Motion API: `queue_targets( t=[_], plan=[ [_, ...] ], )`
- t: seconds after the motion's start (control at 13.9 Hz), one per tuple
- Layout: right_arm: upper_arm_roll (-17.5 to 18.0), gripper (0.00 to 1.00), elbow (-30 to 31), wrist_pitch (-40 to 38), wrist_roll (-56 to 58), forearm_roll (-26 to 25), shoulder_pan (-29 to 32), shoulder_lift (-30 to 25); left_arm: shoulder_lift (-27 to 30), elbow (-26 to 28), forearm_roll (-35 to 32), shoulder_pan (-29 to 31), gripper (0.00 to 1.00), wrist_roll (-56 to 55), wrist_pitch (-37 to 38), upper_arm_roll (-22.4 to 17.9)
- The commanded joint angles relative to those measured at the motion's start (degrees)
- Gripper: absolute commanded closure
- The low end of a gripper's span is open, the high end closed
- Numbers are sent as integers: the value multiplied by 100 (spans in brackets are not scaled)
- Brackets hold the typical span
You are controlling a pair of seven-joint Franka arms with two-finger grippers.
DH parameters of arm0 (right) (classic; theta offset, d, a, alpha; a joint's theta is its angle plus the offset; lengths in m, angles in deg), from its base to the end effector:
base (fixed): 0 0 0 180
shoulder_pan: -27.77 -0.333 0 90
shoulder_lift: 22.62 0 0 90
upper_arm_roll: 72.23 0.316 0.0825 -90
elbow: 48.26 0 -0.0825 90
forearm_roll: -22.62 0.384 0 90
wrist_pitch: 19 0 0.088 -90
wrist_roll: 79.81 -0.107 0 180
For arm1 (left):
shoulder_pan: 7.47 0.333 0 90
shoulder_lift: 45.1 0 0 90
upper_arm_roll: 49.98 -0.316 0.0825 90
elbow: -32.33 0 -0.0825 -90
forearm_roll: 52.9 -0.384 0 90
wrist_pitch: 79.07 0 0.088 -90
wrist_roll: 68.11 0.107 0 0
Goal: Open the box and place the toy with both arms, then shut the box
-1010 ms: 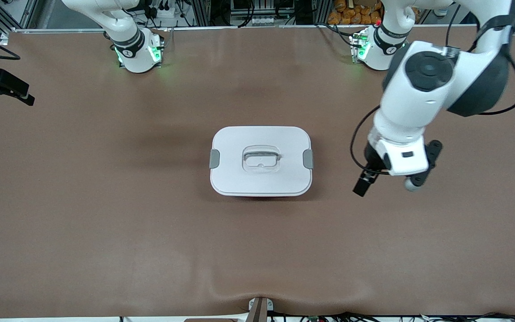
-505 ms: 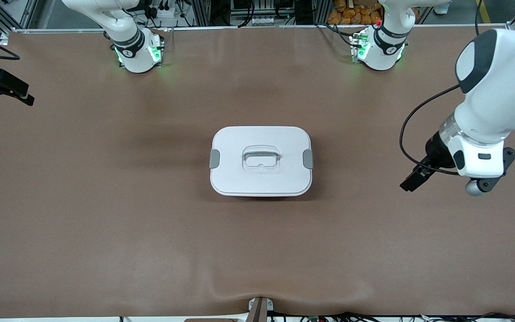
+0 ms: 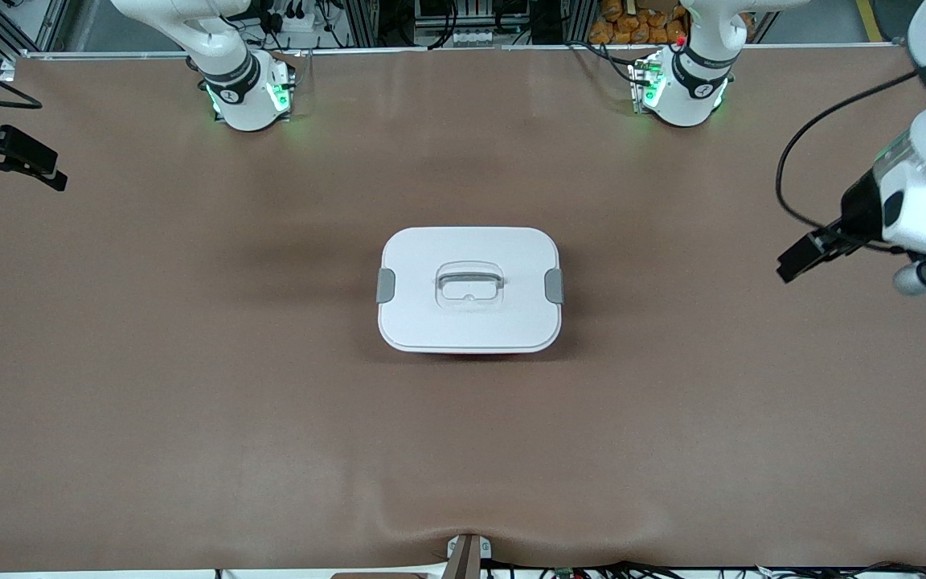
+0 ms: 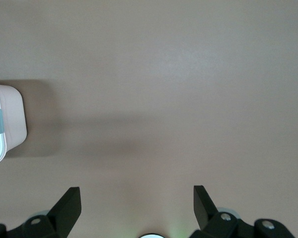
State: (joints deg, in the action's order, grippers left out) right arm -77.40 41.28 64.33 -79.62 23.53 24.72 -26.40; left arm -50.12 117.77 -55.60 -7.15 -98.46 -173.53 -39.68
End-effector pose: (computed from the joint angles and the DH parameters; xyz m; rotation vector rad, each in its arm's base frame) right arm 0.5215 -0.0193 0.6537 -3.1179 0.0497 0.0659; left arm 0.5821 -0.0927 0.6202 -3.0850 -0.5530 -0.1218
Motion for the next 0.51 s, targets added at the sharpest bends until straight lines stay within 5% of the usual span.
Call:
queue_targets(
  t=[0.0,0.43],
  plan=[
    [-10,0,-51,26,-81,-99,-38,44,386,79,147,4,0,424,339,-211],
    [-19,0,-60,96,-81,-126,-20,45,765,122,165,-49,0,1848,972,-555]
  ],
)
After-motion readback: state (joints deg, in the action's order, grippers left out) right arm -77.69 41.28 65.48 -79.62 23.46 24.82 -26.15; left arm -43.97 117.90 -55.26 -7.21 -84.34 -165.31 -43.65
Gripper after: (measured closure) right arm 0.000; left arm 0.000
